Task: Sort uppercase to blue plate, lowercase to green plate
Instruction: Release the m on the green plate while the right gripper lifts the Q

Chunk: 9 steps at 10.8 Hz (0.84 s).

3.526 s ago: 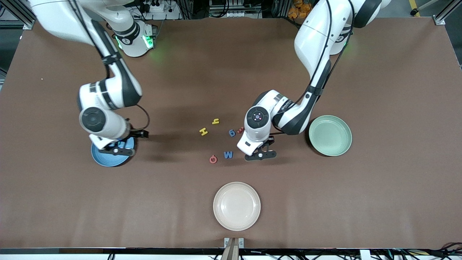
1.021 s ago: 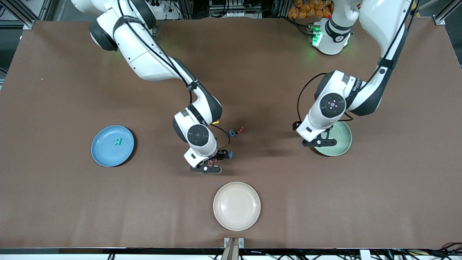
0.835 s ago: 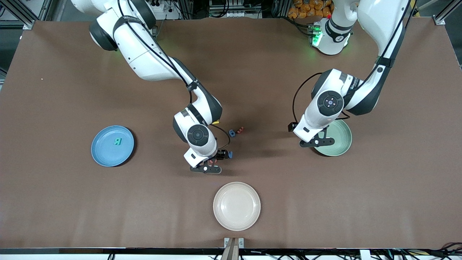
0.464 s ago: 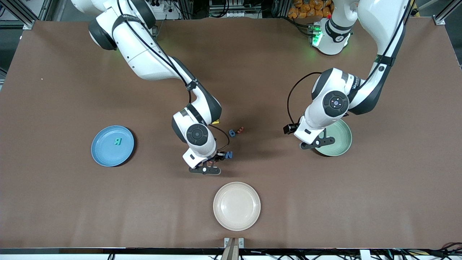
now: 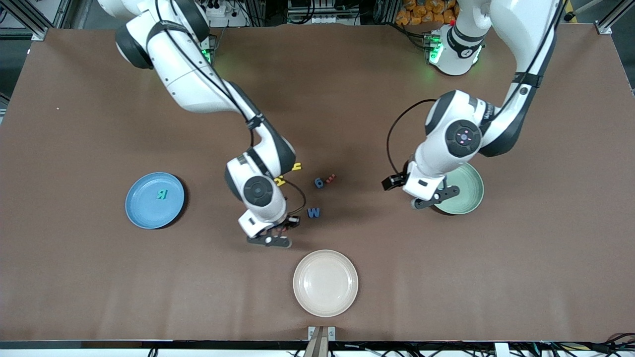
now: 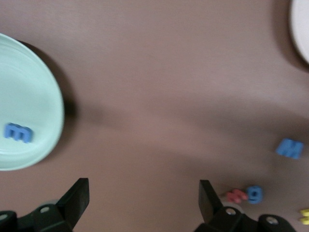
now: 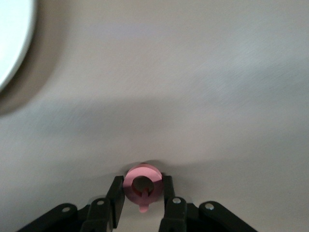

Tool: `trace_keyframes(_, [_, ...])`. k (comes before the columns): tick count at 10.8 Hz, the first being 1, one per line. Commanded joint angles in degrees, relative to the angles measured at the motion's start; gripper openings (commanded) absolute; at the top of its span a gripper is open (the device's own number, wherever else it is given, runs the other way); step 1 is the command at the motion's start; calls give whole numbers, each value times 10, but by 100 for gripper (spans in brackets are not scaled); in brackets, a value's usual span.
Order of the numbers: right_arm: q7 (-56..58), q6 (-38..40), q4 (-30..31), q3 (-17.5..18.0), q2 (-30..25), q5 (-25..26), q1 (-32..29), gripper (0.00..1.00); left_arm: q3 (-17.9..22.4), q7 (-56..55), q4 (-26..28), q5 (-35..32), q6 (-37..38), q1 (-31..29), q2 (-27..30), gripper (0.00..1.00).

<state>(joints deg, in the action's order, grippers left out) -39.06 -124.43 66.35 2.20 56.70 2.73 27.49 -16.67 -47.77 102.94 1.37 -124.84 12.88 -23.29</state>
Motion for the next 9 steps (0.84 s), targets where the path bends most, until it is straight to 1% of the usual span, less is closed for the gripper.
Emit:
trace_keyframes(1, [-5, 83, 11, -10, -44, 39, -23, 0, 10, -51, -61, 7, 2, 55, -58, 100])
trace_keyframes(2, [-2, 100, 29, -13, -60, 46, -30, 0, 29, -64, -83, 6, 2, 82, -80, 100])
trace_keyframes(3, [8, 99, 47, -13, -72, 52, -38, 0, 52, -67, -104, 6, 2, 115, -101, 100])
trace_keyframes(4, [29, 99, 60, -13, -83, 57, -51, 0, 93, -55, -121, 4, 2, 160, -122, 100])
trace_keyframes(5, [58, 97, 80, -12, -100, 57, -68, 0, 122, -18, -139, 6, 2, 185, -140, 100])
trace_keyframes(6, [91, 89, 111, -12, -126, 57, -85, 0, 133, 15, -169, 4, 2, 205, -160, 100])
trace_keyframes(7, [127, 70, 153, -12, -155, 57, -104, 0, 158, 54, -174, 6, 2, 228, -167, 100])
trace_keyframes(9, [199, 5, 267, -12, -223, 56, -145, 0, 161, 105, -174, 5, 2, 249, -168, 100])
